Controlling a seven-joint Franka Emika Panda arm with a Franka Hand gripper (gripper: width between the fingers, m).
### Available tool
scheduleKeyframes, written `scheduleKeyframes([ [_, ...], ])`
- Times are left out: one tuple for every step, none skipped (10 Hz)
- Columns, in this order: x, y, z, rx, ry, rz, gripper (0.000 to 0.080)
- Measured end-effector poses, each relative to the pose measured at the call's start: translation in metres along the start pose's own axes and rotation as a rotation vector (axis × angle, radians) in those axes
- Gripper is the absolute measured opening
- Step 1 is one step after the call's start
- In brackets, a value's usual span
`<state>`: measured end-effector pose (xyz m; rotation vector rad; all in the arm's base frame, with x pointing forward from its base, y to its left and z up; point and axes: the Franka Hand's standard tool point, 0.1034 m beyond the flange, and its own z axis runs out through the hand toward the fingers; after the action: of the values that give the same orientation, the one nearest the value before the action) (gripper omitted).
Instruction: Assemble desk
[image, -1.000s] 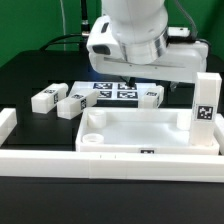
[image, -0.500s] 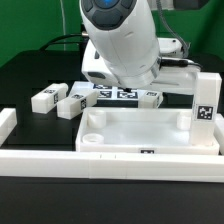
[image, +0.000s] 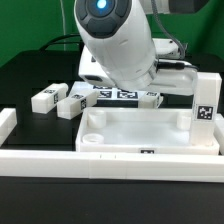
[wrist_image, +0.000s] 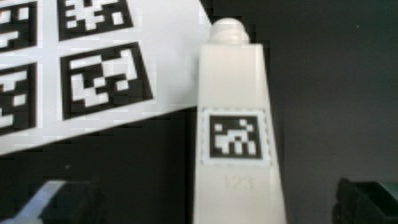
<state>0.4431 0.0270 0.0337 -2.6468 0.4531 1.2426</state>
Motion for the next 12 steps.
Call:
scheduleKeyframes([
  [-0.003, 0.001, 0.001, -0.002, -0.029, 0.001, 0.0649],
  [-0.006, 0.002, 0.003, -0.006, -0.111, 0.002, 0.0649],
  [0.003, 0.001, 0.001, -0.005, -0.107, 0.001, 0.0649],
  [0.004, 0.001, 0.0, -0.005, -0.1, 0.001, 0.0649],
  [0.005, 0.001, 0.002, -0.005, -0.1, 0.001, 0.0649],
  [0.007, 0.001, 0.005, -0.007, -0.105, 0.002, 0.0649],
  [0.007, 0.0, 0.006, -0.008, -0.108, 0.002, 0.0649],
  [0.008, -0.001, 0.008, -0.01, -0.11, 0.001, 0.0649],
  [0.01, -0.002, 0.01, -0.012, -0.101, 0.0, 0.0649],
  [0.011, -0.002, 0.012, -0.014, -0.1, 0.0, 0.0649],
  [0.012, -0.002, 0.013, -0.014, -0.101, 0.001, 0.0649],
  [0.012, -0.002, 0.013, -0.014, -0.102, 0.001, 0.0649],
])
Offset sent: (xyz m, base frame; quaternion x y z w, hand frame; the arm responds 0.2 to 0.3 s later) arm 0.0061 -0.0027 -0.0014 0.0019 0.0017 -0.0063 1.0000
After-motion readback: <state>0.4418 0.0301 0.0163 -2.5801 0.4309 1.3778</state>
